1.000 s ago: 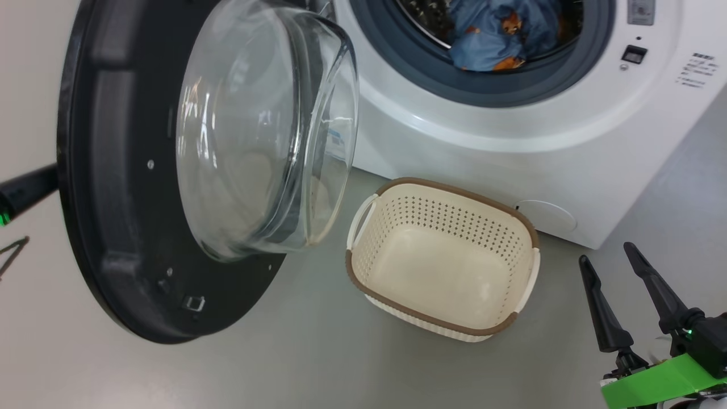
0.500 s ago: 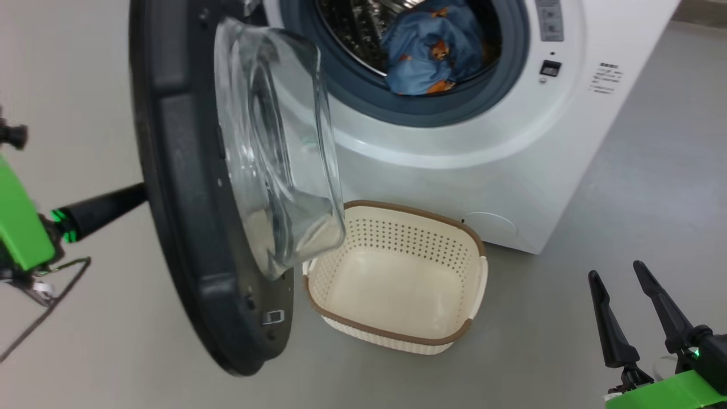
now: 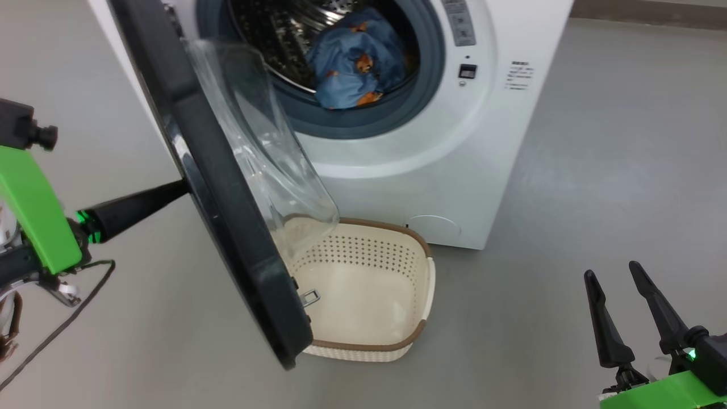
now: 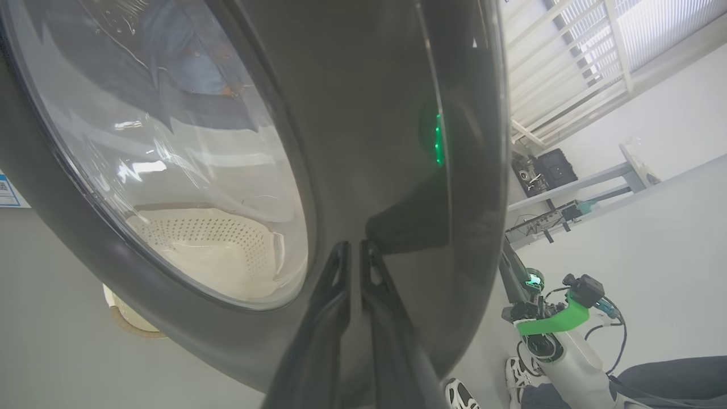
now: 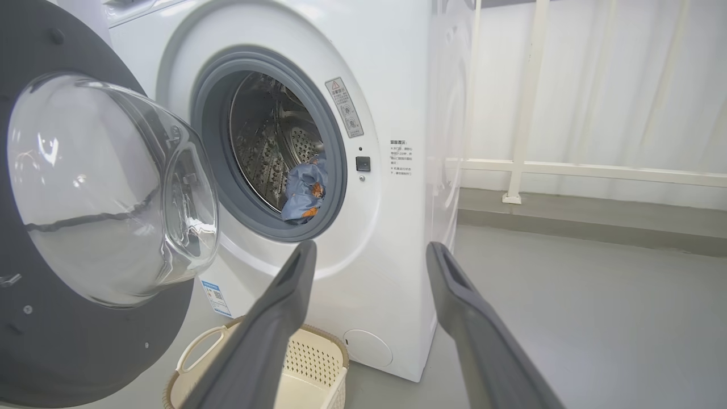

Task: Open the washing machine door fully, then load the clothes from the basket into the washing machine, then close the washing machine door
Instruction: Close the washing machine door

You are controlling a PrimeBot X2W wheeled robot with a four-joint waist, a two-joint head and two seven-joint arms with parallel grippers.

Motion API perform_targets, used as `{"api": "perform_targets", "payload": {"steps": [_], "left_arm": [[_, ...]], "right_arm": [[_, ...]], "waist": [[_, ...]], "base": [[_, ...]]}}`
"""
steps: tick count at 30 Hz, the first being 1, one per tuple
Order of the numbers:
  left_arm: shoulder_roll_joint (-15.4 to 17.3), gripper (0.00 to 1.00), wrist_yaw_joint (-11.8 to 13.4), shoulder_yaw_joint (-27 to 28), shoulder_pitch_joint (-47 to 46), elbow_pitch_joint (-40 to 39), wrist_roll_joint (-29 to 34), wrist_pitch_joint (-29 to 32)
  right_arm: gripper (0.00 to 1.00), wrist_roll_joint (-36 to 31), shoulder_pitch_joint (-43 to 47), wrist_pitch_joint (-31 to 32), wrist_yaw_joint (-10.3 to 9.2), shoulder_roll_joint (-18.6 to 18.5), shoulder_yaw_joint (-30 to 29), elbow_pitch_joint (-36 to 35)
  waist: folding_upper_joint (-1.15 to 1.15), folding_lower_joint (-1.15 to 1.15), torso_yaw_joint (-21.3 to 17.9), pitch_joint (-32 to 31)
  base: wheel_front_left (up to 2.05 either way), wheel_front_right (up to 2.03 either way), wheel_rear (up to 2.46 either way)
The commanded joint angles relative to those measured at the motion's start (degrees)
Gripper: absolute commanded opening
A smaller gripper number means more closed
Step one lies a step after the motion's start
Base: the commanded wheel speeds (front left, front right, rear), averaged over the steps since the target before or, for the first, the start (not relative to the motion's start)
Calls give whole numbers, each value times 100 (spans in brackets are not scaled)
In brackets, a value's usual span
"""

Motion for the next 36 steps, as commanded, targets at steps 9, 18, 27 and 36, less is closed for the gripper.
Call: {"api": "perform_targets", "payload": {"steps": [9,18,27,36], "left_arm": [[204,0,-41,229,-137,-225,228,-399],[264,0,-41,141,-293,-179,488,-1062],[453,0,-41,-54,-364,-23,545,-1560],[619,0,-41,-219,-433,65,441,-1824]], "right_arm": [[100,-65,20,-47,25,-17,18,-187],[100,-79,-78,-47,25,43,0,-219],[100,-82,-92,-47,25,81,-3,-221],[100,-73,-73,-47,25,101,-49,-224]], "waist": [[0,0,-770,-1],[0,0,-1380,133],[0,0,-1822,125],[0,0,-1986,128]], "base": [[0,0,0],[0,0,0],[0,0,0],[0,0,0]]}}
